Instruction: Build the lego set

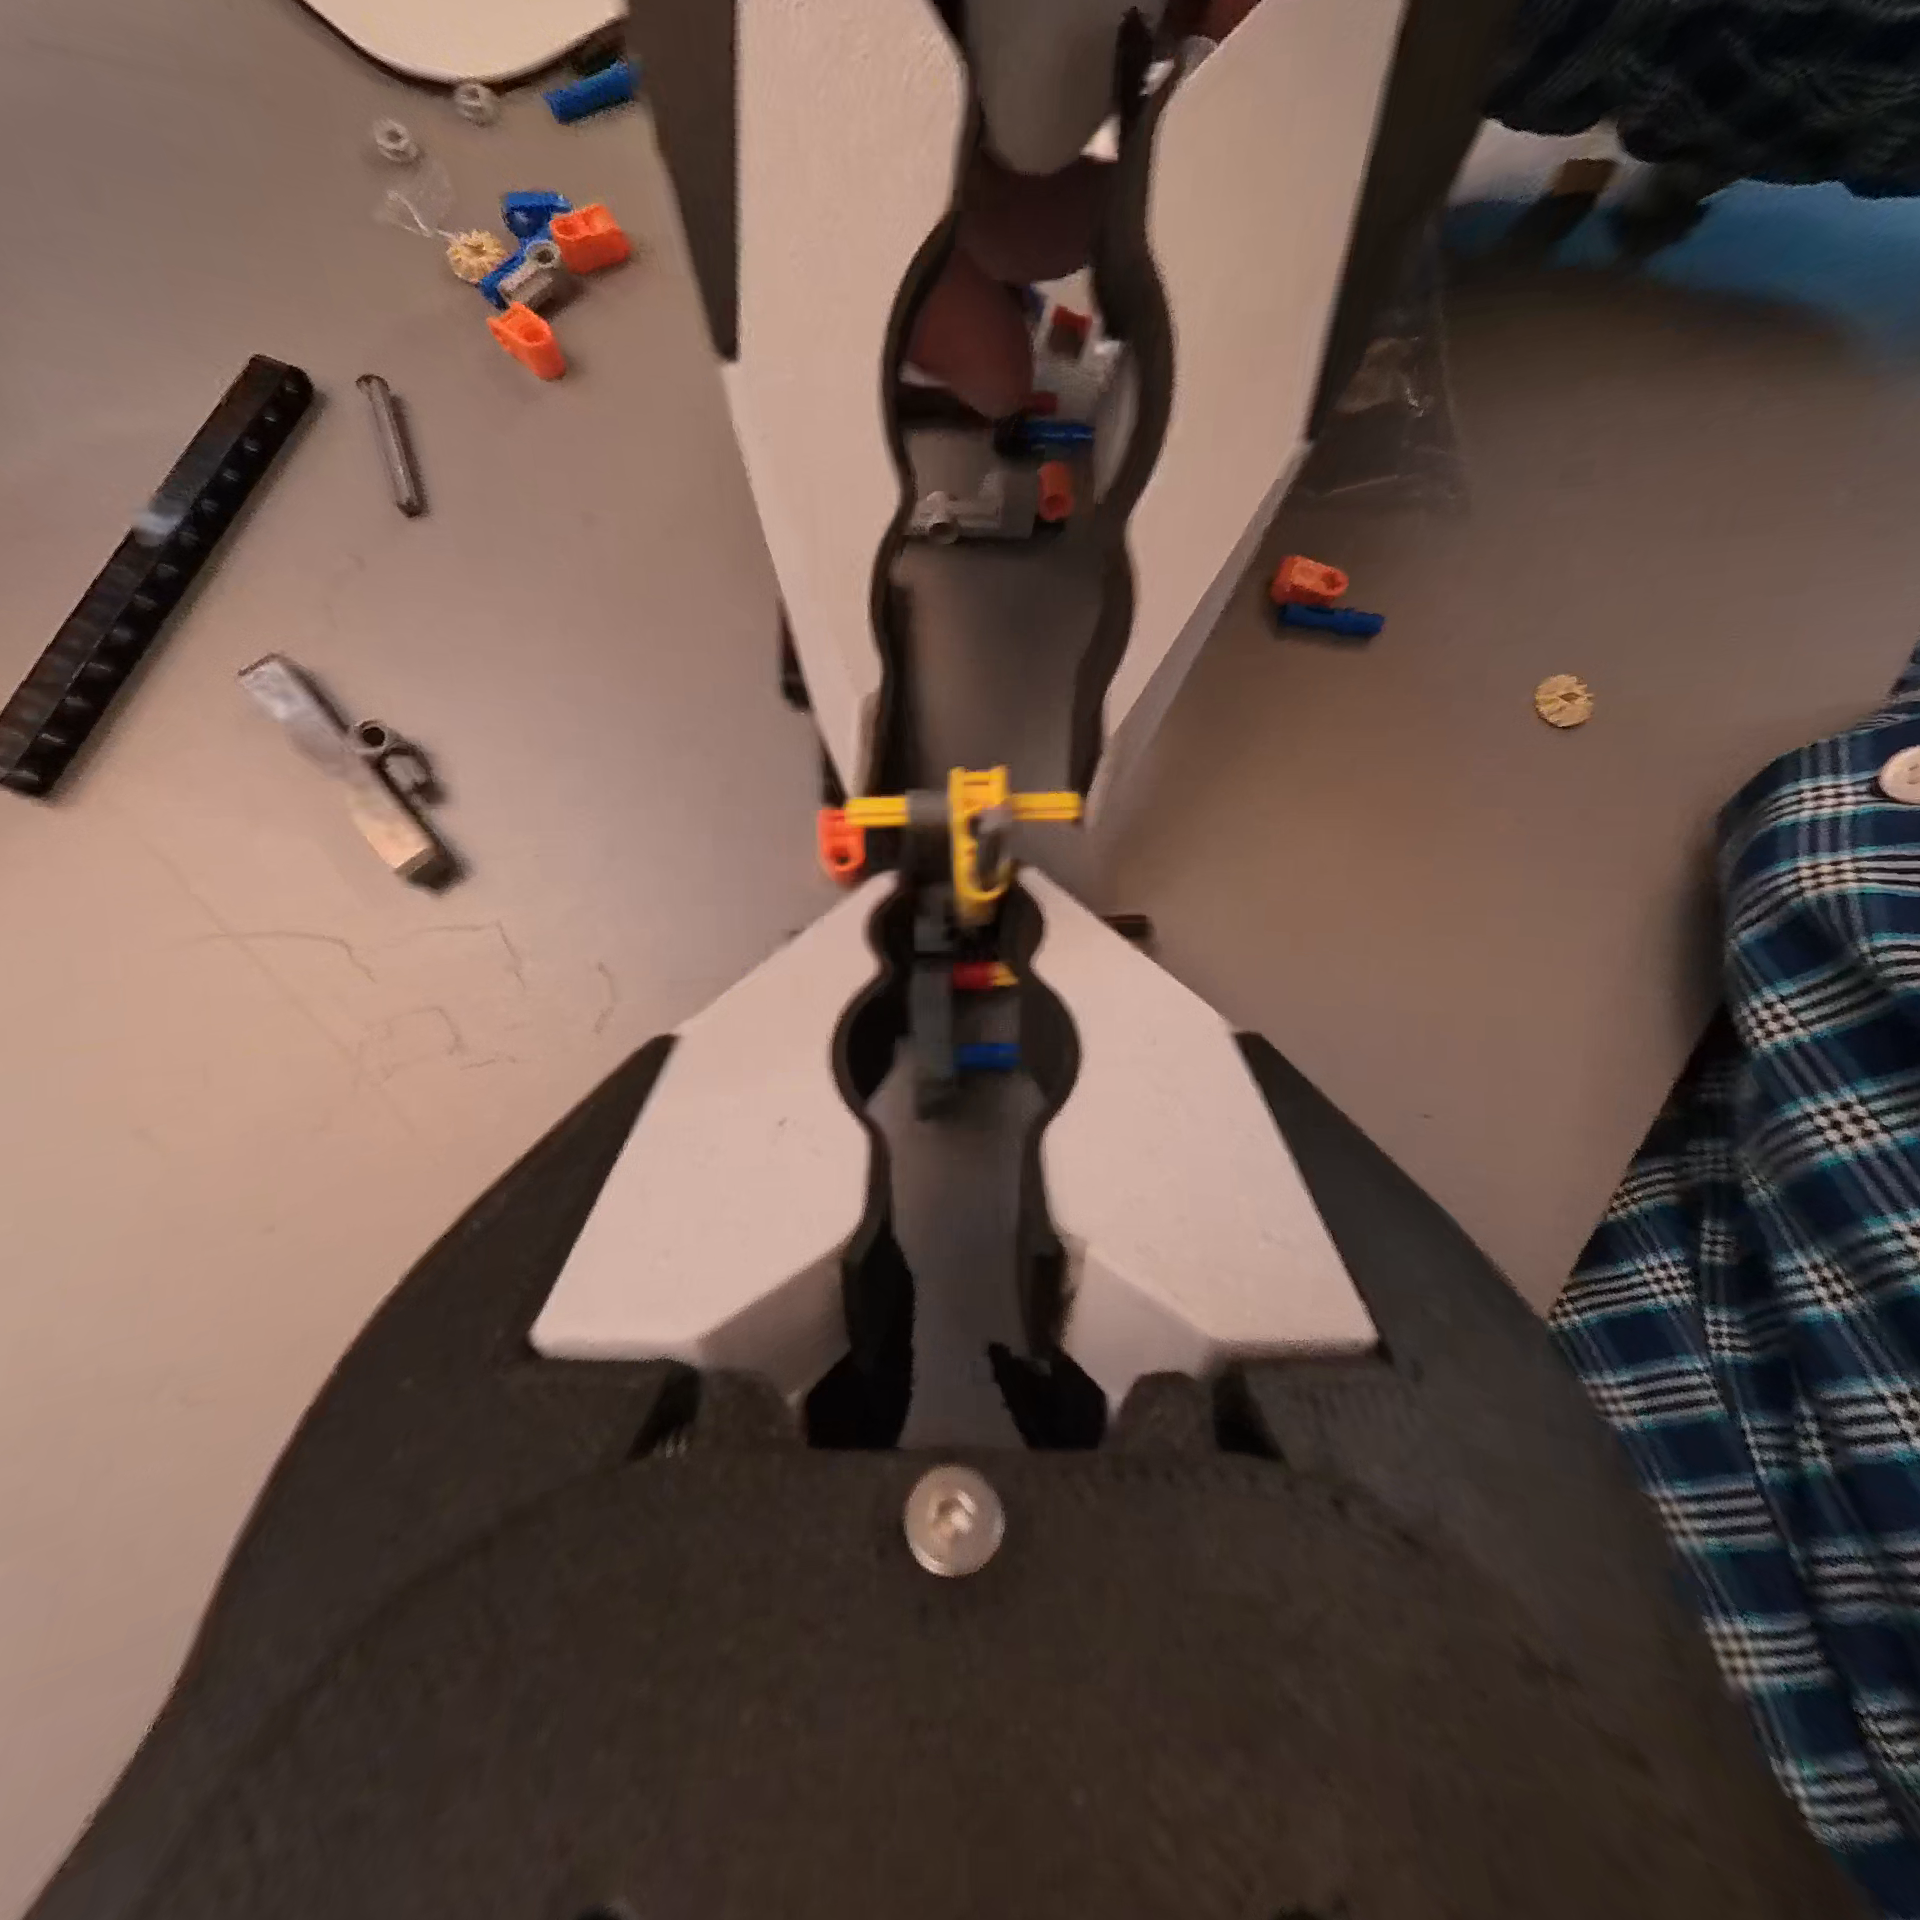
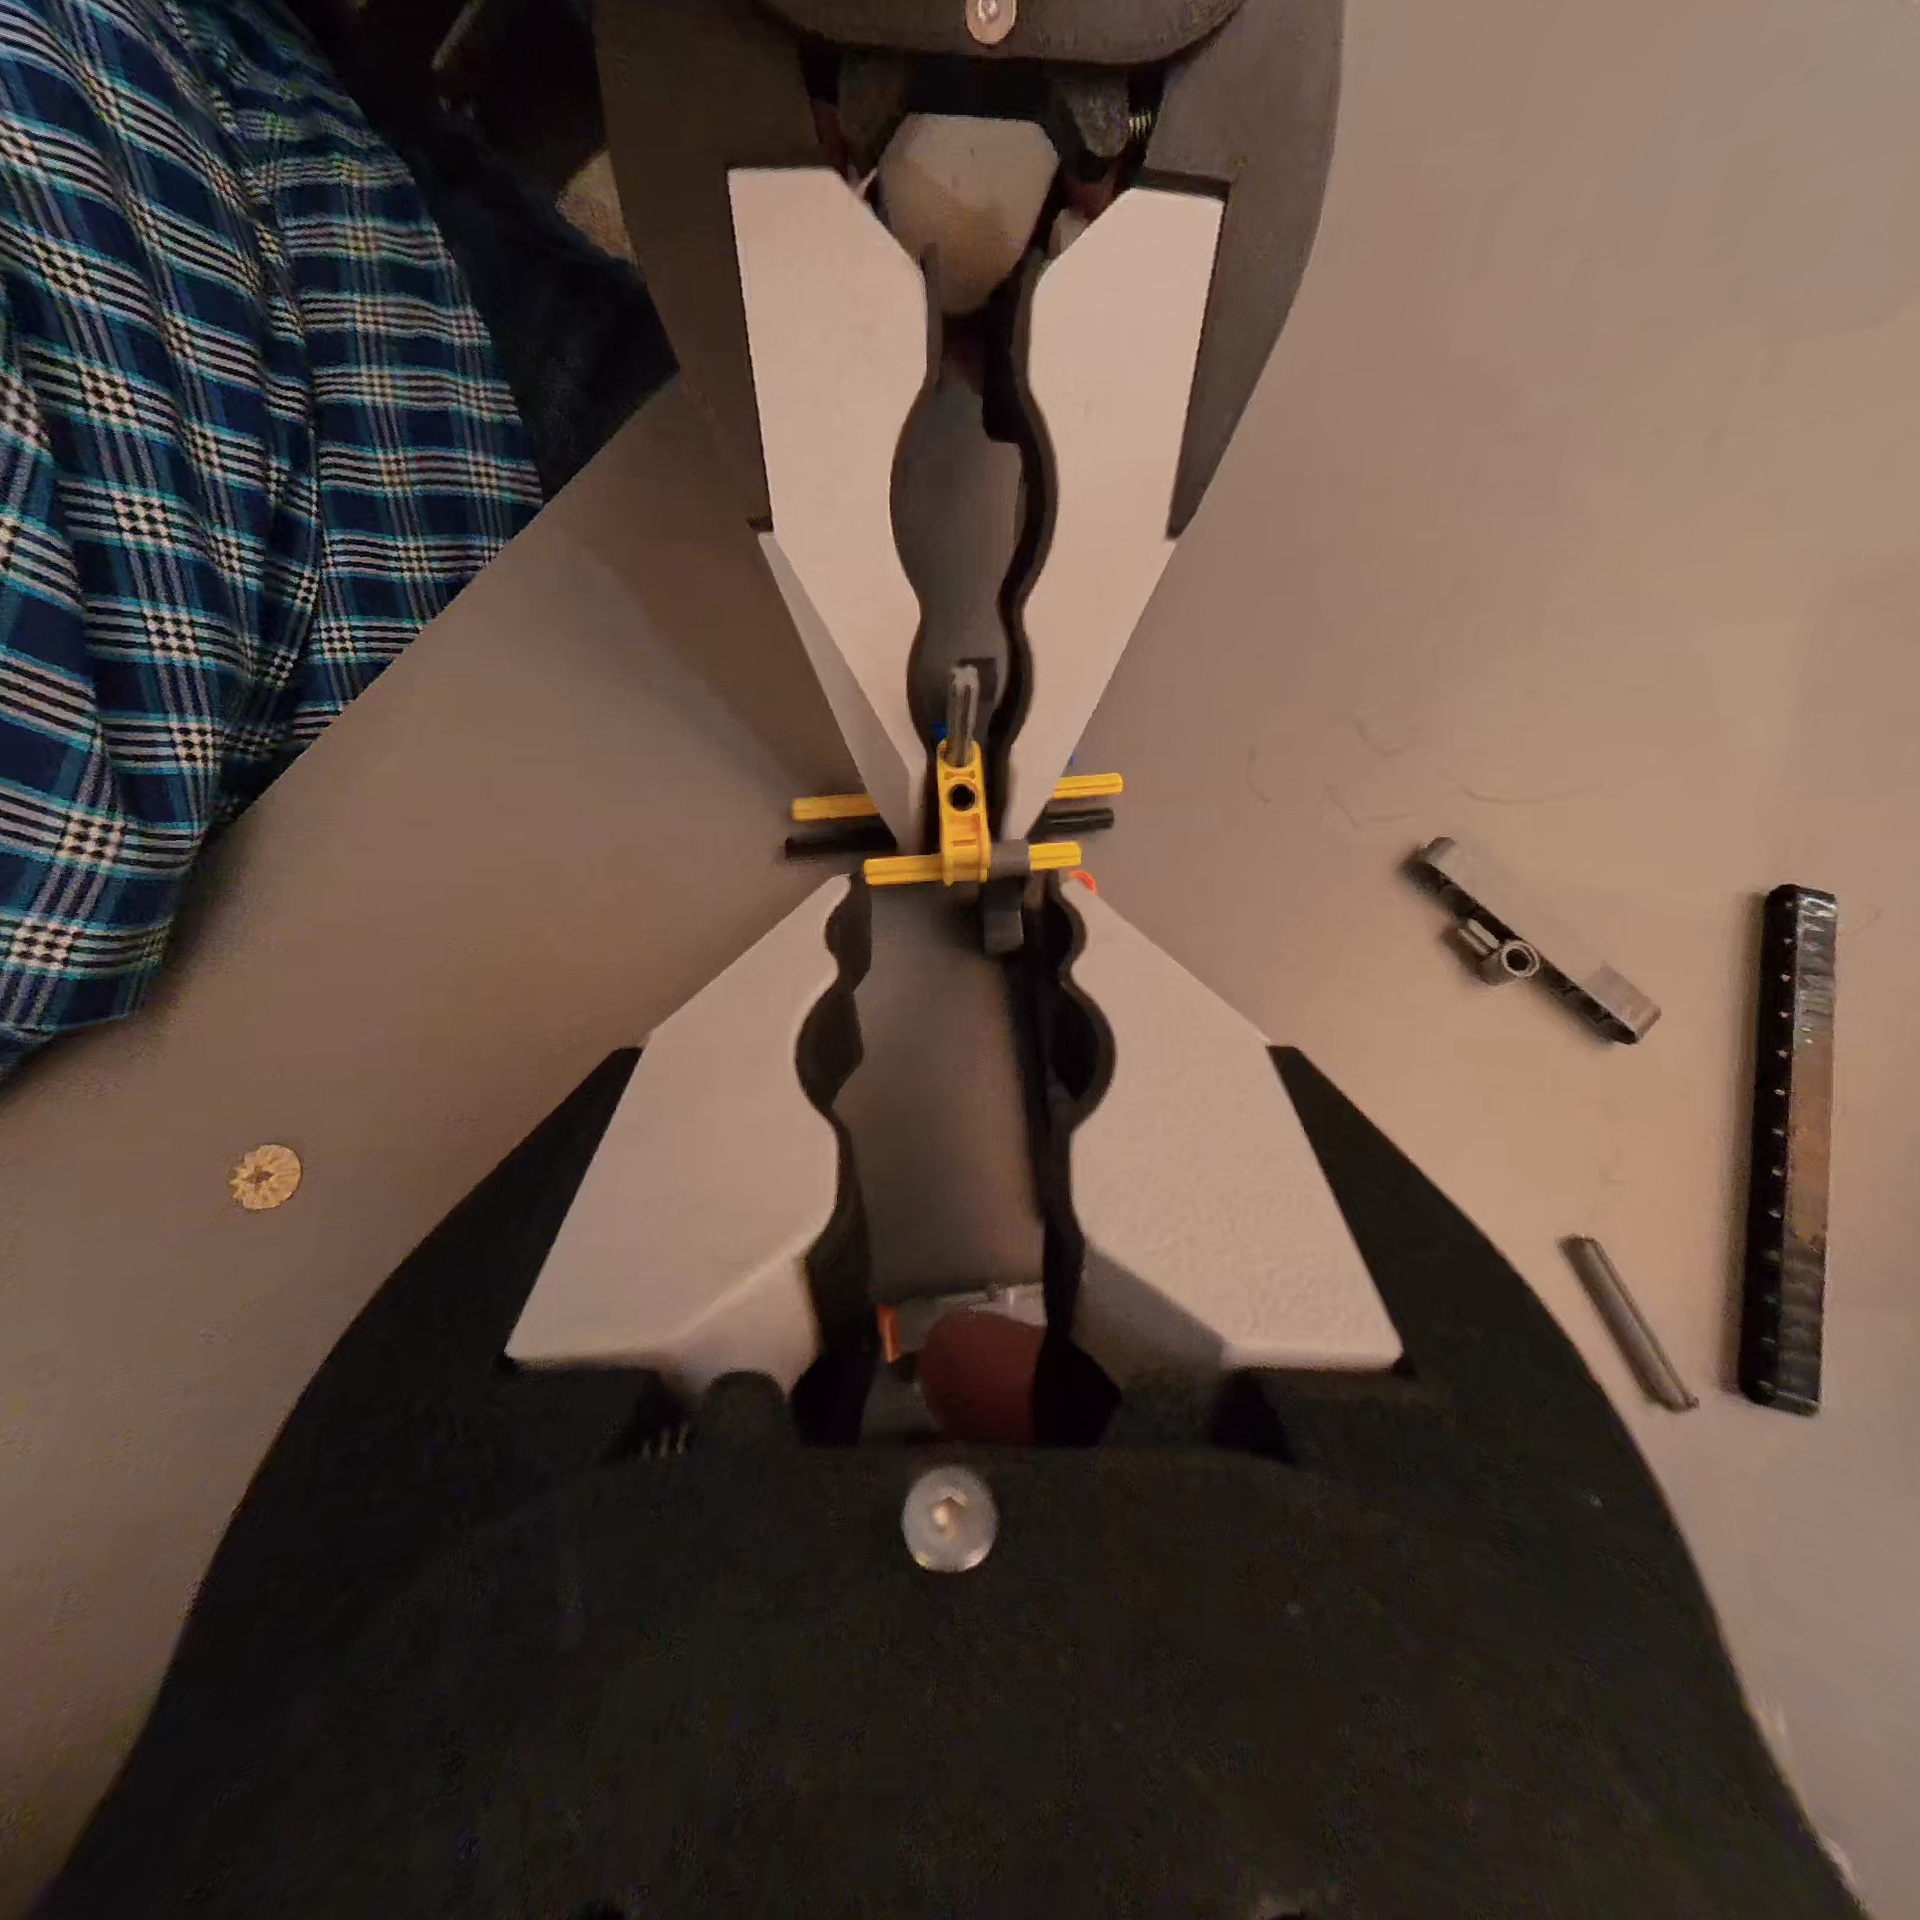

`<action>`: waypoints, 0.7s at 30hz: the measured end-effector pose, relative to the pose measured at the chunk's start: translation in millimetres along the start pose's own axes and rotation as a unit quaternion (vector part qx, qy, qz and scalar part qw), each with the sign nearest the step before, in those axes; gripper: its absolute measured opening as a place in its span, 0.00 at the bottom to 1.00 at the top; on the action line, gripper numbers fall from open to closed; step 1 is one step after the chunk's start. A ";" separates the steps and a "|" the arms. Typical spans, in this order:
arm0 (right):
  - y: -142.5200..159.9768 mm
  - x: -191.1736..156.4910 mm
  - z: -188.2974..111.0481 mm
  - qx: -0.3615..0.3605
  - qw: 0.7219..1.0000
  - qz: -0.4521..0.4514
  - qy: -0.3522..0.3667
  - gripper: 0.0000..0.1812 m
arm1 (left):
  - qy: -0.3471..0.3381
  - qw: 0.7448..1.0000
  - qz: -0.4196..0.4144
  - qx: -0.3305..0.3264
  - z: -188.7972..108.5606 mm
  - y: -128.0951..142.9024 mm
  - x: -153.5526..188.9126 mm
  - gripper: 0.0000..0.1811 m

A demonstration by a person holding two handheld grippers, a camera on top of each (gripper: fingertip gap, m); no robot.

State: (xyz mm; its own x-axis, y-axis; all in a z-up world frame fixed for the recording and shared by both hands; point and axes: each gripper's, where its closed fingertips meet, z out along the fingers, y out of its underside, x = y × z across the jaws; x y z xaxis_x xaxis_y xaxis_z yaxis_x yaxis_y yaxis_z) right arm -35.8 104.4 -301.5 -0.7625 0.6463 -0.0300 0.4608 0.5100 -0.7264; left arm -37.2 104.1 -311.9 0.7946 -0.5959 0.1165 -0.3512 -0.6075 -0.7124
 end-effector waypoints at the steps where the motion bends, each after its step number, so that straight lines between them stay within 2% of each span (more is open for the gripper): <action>1: 0.2 0.4 -2.2 -0.002 1.000 0.002 0.004 0.20 | -0.003 1.000 0.000 -0.002 -2.8 1.2 -2.6 0.12; 3: -1.0 2.8 -10.5 0.005 1.000 0.007 0.016 0.25 | -0.012 1.000 0.004 -0.011 -9.5 5.8 -8.4 0.13; 6: -2.7 3.7 -25.9 0.013 0.999 0.012 0.037 0.25 | -0.021 1.000 -0.001 -0.019 -20.9 11.0 -13.3 0.20; 11: 9.8 7.1 -40.3 -0.021 0.996 0.032 0.078 0.26 | -0.041 0.998 -0.002 -0.055 -32.5 29.0 -18.1 0.23; 14: 14.3 4.6 -47.8 -0.030 0.994 0.040 0.095 0.26 | -0.043 0.997 0.002 -0.067 -31.5 34.1 -16.9 0.26; 19: 14.0 -3.3 -56.8 -0.042 0.991 0.039 0.125 0.25 | -0.046 0.995 0.014 -0.087 -19.4 35.3 -11.1 0.37; 21: 14.4 -7.0 -58.2 -0.045 0.989 0.039 0.132 0.25 | -0.054 0.994 0.014 -0.091 -15.2 34.5 -12.3 0.34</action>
State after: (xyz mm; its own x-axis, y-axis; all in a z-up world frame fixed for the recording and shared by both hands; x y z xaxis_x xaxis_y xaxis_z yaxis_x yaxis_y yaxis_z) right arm 2.6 140.3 -271.8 -0.5835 0.8053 0.1051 0.5614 0.4935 -0.6643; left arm -66.6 82.5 -327.4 0.8282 -0.5601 0.0169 -0.4495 -0.6820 -0.5769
